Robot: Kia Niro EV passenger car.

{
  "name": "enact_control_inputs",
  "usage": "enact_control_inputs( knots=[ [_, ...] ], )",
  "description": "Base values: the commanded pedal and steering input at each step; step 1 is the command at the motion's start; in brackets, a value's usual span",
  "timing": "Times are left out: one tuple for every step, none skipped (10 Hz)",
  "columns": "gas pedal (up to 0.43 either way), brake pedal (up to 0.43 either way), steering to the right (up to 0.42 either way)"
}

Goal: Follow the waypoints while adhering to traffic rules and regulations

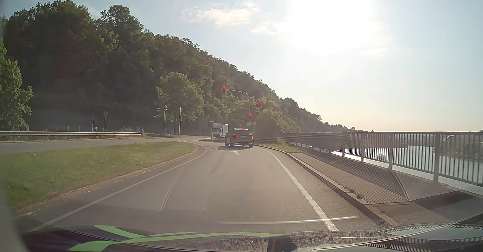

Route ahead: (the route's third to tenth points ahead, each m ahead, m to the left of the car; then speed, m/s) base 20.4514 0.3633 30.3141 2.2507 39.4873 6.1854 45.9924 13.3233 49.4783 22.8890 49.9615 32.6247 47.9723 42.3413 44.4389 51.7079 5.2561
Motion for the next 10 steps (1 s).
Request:
enact_control_inputs(
  knots=[
    [0.000, 0.000, -0.004],
    [0.000, 0.000, -0.004],
    [0.000, 0.000, -0.004],
    [0.000, 0.000, -0.005],
    [0.000, 0.000, -0.005],
    [0.000, 0.000, -0.005],
    [0.000, 0.000, -0.005],
    [0.000, 0.000, -0.006],
    [0.000, 0.000, -0.006],
    [0.000, 0.000, -0.006]
  ],
)
